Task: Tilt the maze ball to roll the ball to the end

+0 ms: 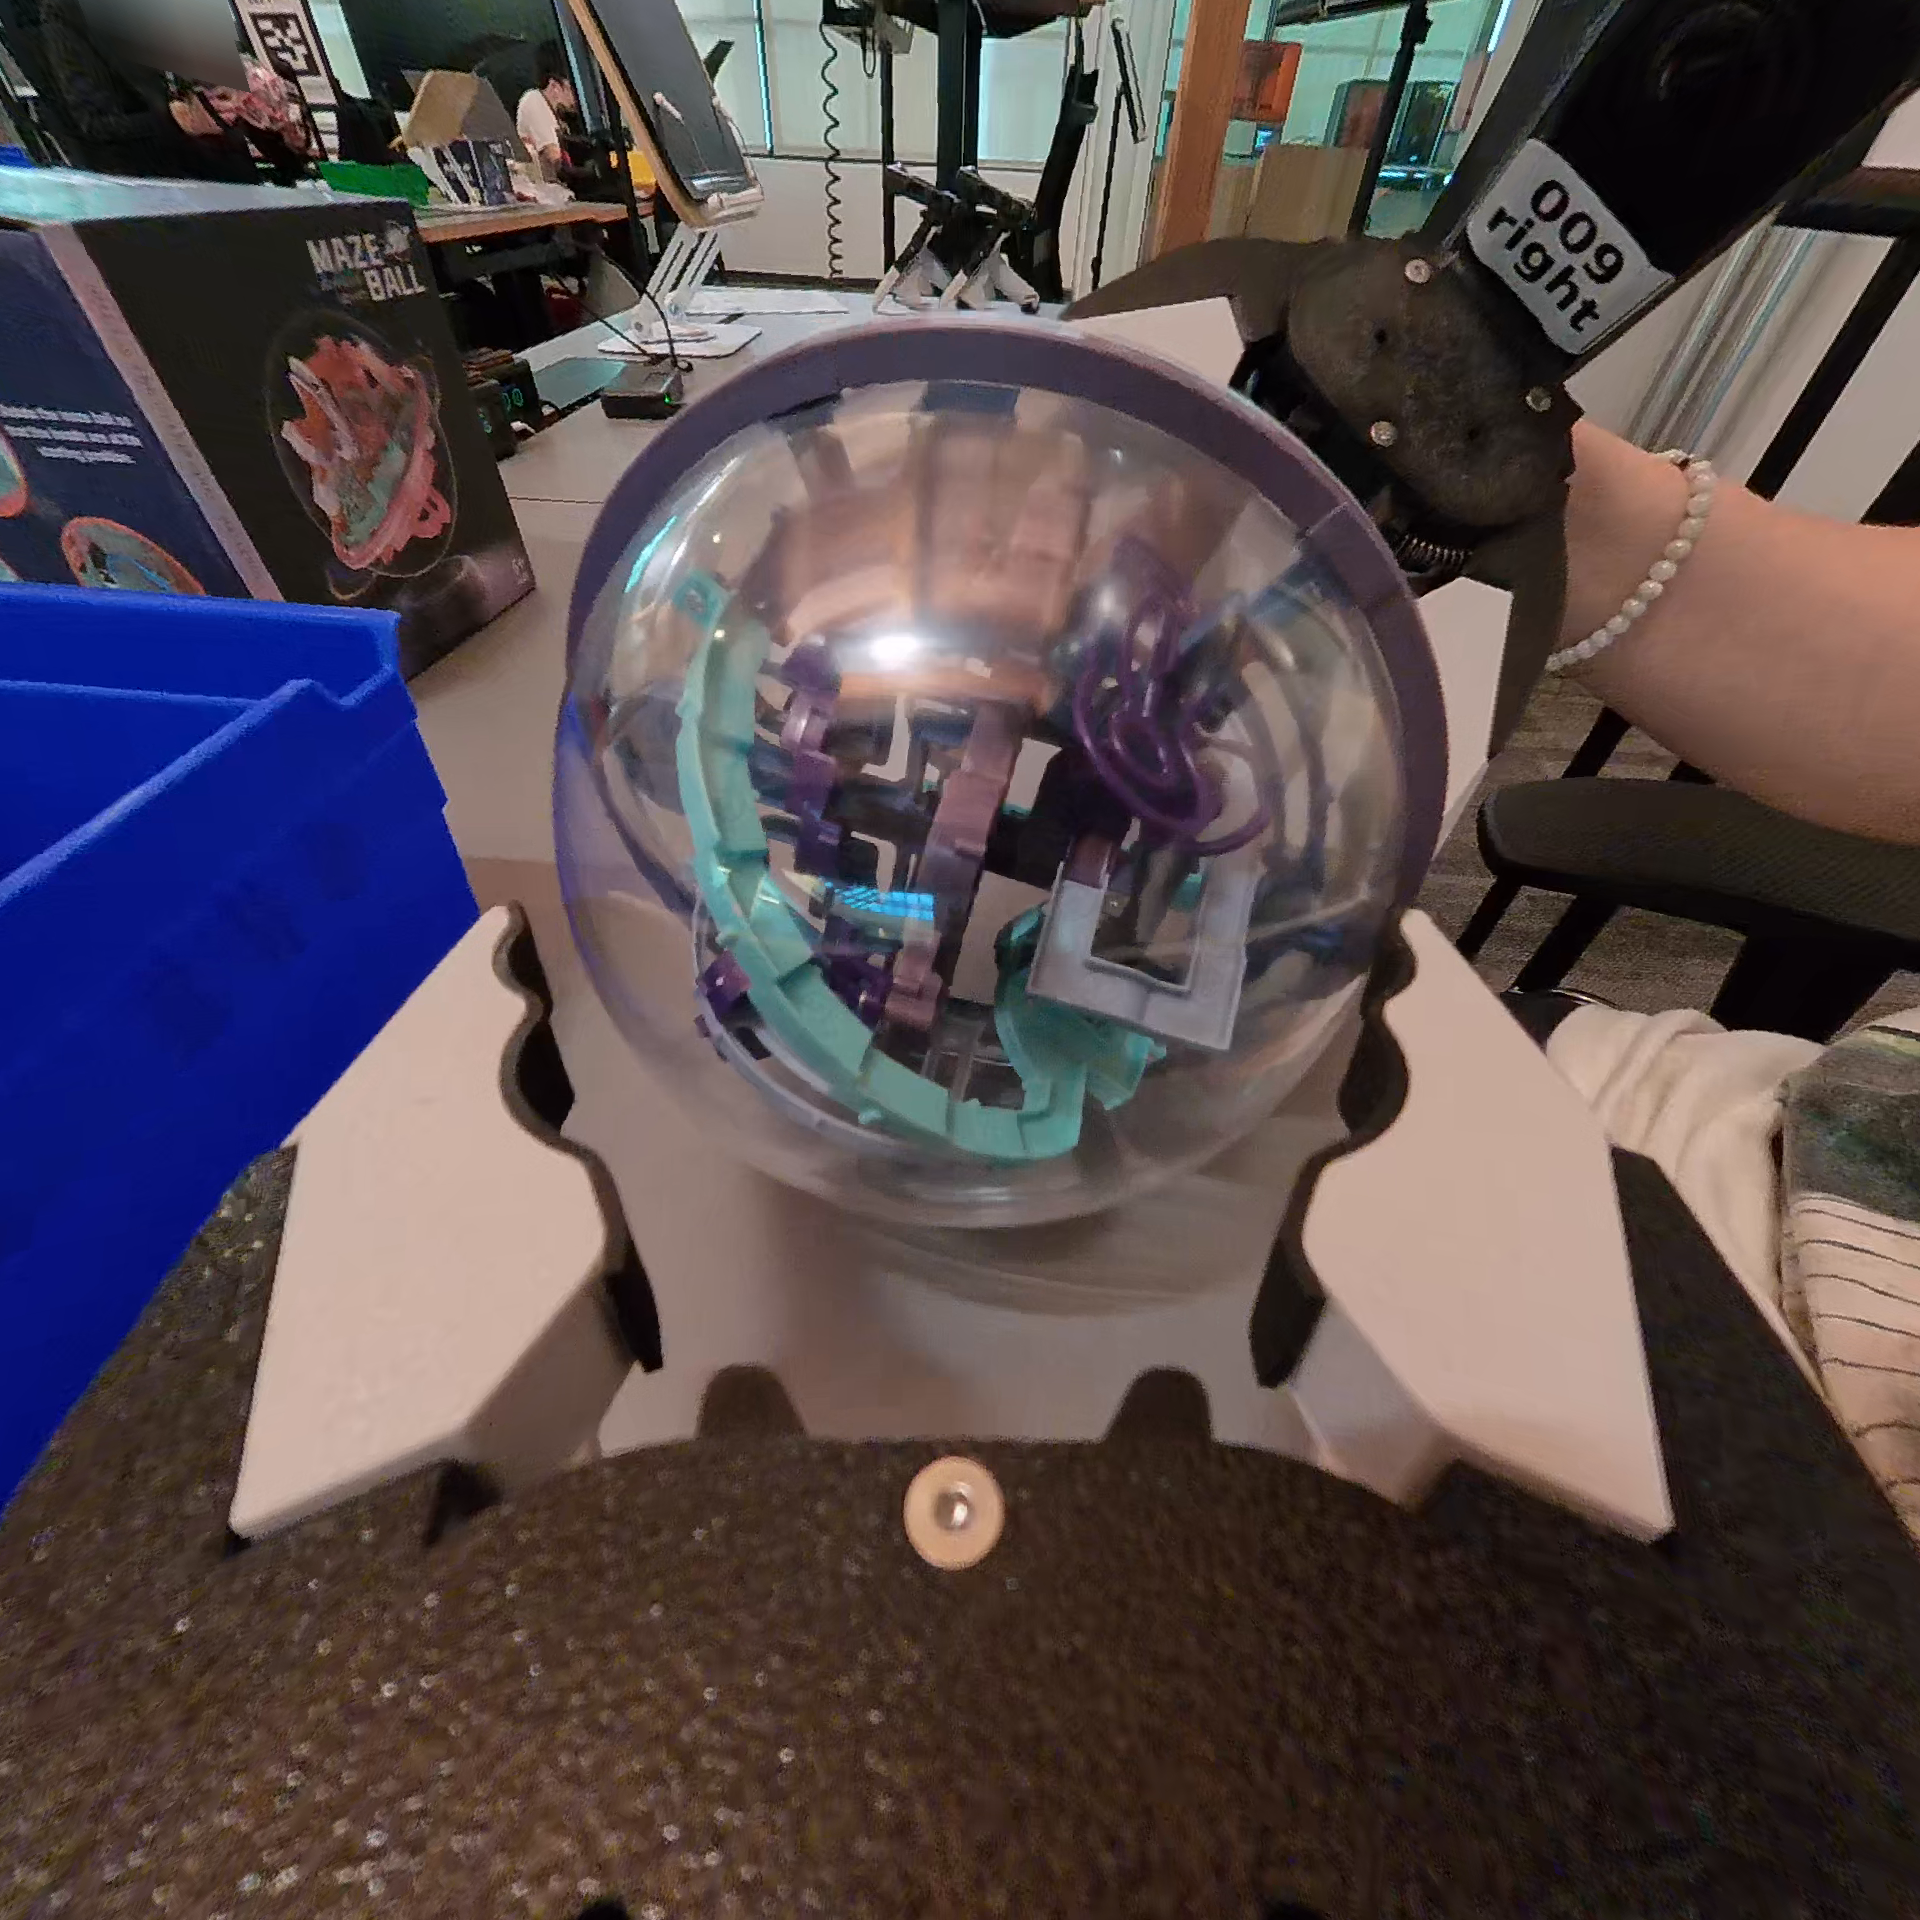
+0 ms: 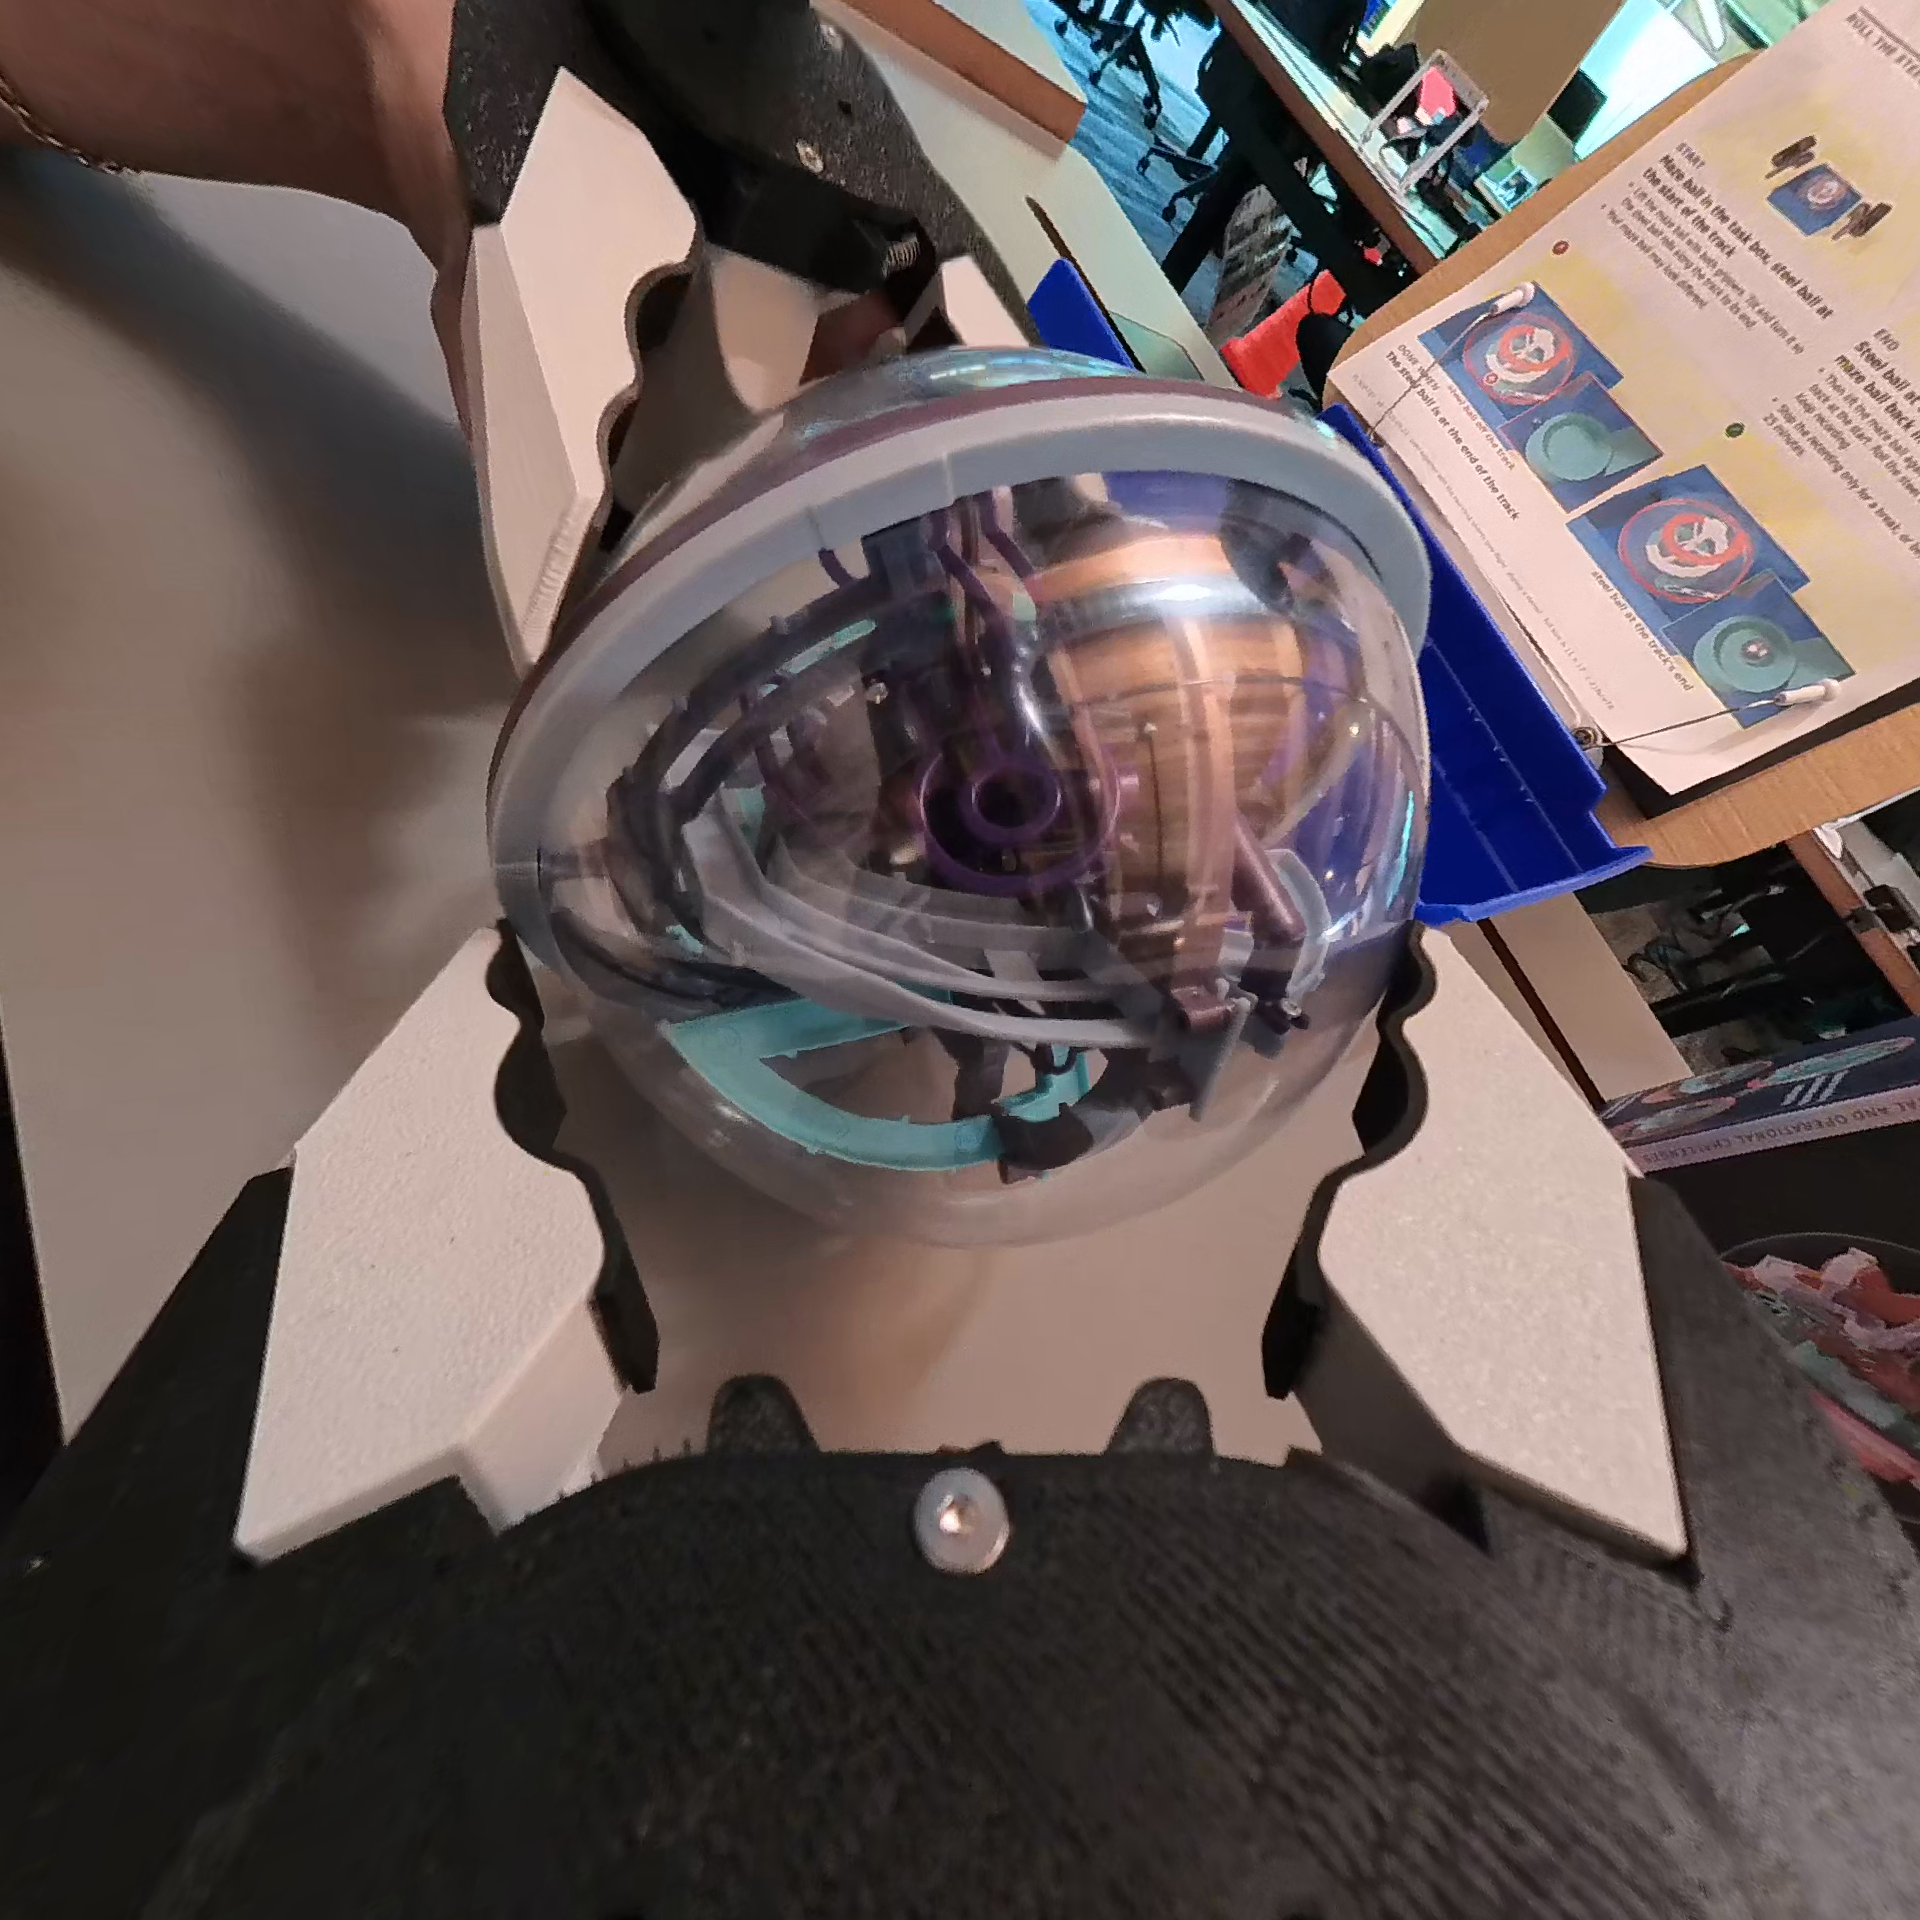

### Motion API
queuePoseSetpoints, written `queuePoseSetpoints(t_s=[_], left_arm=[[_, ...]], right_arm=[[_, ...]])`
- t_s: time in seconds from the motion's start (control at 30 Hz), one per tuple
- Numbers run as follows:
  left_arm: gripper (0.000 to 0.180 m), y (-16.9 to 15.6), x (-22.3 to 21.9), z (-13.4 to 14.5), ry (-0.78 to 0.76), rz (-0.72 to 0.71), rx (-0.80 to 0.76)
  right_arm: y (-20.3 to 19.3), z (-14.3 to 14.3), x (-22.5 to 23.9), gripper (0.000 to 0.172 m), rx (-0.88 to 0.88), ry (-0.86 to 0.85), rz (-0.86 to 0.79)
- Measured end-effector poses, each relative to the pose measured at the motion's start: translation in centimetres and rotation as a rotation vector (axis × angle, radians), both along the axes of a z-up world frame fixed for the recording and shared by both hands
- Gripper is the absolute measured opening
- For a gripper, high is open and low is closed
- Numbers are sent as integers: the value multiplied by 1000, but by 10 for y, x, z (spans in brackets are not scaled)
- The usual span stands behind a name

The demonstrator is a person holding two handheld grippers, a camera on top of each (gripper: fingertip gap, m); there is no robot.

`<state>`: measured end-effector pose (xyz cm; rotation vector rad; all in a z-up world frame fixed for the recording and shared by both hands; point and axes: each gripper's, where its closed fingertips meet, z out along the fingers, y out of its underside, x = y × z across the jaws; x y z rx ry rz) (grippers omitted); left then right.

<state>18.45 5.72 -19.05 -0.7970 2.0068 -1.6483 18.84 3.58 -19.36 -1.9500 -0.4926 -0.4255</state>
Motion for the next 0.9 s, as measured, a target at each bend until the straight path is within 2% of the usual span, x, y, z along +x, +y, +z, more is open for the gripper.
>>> queuePoseSetpoints(t_s=[0.13,0.2,0.27,0.47,0.57,0.9], left_arm=[[150,7,1,0,27,16,-9],[148,-1,0,-3,53,-6,-20],[154,-7,1,-12,87,0,2],[157,-9,2,-20,170,7,-29],[157,-9,2,-20,171,8,-35],[154,-13,-1,-19,129,-9,42]], right_arm=[[-2,-1,5,146,8,5,-26],[0,-2,2,149,10,25,-18],[0,-4,1,151,-9,18,-11],[-1,-8,3,157,-42,17,-37],[0,-11,6,157,-53,-36,-56],[-11,-8,4,149,-23,25,-77]])
